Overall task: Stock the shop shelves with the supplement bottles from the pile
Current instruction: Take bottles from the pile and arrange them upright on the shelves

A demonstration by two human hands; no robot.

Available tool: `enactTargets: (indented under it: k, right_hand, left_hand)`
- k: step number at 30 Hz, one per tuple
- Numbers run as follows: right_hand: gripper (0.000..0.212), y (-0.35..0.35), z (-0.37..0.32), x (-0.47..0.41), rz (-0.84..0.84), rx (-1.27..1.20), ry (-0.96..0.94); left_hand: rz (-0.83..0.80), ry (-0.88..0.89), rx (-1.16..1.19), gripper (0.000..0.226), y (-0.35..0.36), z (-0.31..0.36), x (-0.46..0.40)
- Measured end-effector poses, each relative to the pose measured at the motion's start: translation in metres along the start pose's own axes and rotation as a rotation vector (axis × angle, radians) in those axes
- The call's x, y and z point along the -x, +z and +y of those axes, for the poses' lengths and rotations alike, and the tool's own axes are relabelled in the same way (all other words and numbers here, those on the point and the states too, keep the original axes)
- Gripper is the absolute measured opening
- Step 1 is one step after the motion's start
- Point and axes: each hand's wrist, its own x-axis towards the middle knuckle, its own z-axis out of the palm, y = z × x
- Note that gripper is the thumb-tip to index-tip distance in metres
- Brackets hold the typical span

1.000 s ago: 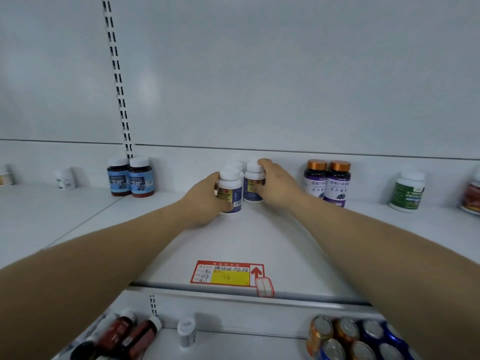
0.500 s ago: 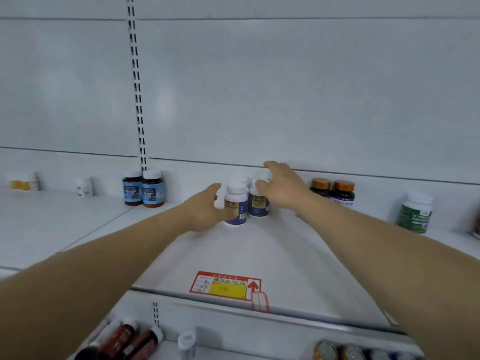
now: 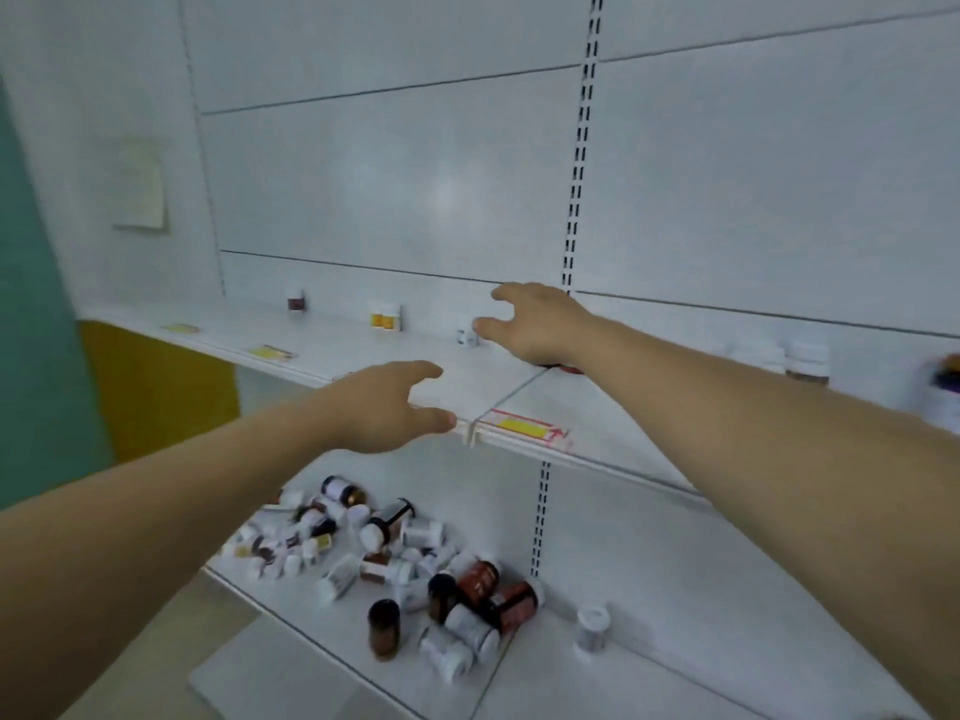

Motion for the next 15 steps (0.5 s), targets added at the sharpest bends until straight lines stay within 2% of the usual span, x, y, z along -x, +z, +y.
enactTargets:
  k: [5, 8, 11, 15]
  right_hand:
    - [0.064, 0.075, -0.149, -0.029, -0.054, -0.074, -0.194]
    - [0.062, 0.125, -0.217, -0.036, -0.123, -0.120, -0.295]
    - [0.063, 0.183, -0.252, -0.048, -0.233, -0.144, -0.279]
    - [0.062, 0.259, -0.249, -0.078, -0.358, -0.125, -0.161]
  left_hand:
    - [-0.055, -0.169, -0.023, 0.071, -0.022, -0.133, 0.066]
    - [-0.092, -0.241, -0.039, 0.072, -0.016, -0.202, 0.096]
    - [-0.143, -0.308, 0.002, 0.070, -0.001, -0.259, 0.111]
    - [-0.199, -0.377, 0.042, 0.069, 0.030, -0.328, 0.100]
